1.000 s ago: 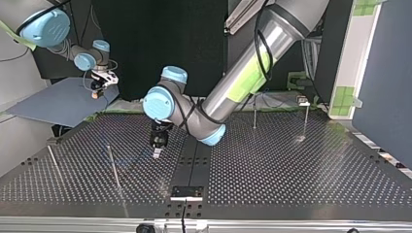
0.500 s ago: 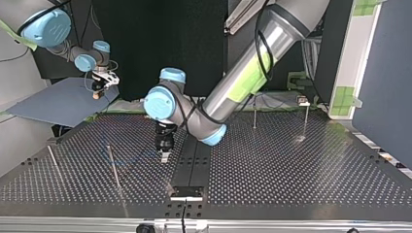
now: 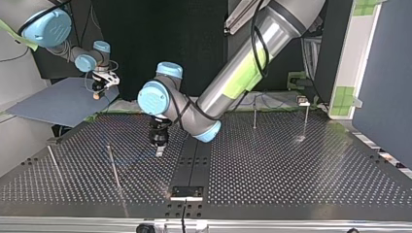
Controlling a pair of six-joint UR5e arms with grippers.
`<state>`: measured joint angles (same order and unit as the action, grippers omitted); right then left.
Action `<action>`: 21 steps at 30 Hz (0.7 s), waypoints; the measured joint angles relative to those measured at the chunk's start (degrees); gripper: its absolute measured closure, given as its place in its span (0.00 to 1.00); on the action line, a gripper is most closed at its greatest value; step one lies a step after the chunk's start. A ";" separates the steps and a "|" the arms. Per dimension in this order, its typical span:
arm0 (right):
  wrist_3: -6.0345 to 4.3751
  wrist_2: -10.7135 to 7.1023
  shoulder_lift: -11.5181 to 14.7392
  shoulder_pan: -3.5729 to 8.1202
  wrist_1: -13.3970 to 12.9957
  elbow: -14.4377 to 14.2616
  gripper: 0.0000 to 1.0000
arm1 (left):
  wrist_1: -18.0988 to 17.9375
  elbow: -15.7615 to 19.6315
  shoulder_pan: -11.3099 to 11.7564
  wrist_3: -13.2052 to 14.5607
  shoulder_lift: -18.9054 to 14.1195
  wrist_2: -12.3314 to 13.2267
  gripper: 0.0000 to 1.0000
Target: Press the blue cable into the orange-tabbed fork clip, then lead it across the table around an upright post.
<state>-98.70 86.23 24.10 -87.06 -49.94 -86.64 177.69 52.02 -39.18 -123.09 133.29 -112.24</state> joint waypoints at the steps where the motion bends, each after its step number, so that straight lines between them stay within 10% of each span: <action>1: -0.02 0.00 0.00 0.00 0.01 0.01 1.00 | 0.15 0.00 -0.09 -0.42 -0.03 0.43 0.00; 21: -0.66 0.00 -0.05 0.00 0.10 0.00 1.00 | 3.39 0.14 -2.51 -4.02 -2.91 3.49 0.00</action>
<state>-99.36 86.23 24.05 -87.06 -49.84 -86.63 181.07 52.17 -41.69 -127.11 130.38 -108.75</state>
